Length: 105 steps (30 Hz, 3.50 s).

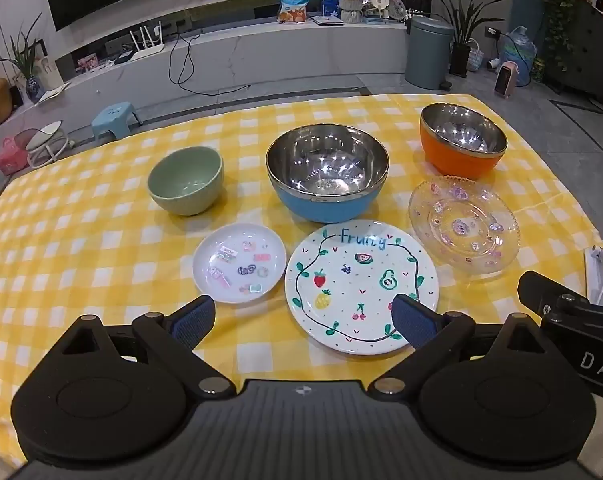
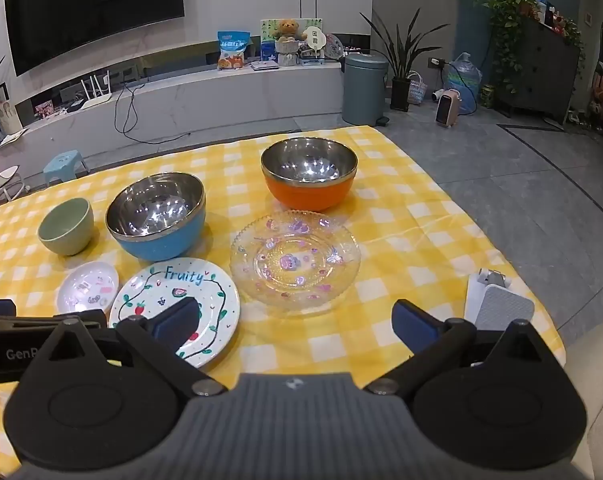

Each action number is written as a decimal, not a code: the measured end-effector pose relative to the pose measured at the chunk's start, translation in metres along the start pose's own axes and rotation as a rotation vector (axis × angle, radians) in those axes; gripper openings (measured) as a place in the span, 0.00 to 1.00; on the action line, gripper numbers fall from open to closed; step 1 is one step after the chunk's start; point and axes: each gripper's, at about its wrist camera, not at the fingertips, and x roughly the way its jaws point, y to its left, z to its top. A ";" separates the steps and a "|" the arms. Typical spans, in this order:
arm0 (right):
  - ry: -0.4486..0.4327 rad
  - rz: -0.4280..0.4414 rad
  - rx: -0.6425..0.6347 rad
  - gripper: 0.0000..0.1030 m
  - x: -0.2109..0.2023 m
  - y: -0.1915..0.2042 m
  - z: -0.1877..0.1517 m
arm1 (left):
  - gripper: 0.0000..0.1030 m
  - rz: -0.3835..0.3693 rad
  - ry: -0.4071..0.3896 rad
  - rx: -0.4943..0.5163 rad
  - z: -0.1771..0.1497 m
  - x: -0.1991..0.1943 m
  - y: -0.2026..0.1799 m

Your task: Organize plates and bowls

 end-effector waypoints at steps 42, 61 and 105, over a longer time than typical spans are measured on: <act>-0.002 -0.002 0.000 0.97 0.002 0.000 -0.001 | 1.00 0.016 0.012 -0.011 -0.002 0.002 0.000; -0.007 -0.006 -0.006 0.97 0.003 0.000 -0.002 | 1.00 0.019 0.012 -0.007 -0.002 0.000 0.000; -0.004 -0.007 -0.010 0.97 0.002 0.002 -0.002 | 1.00 0.020 0.014 -0.006 -0.003 0.001 0.000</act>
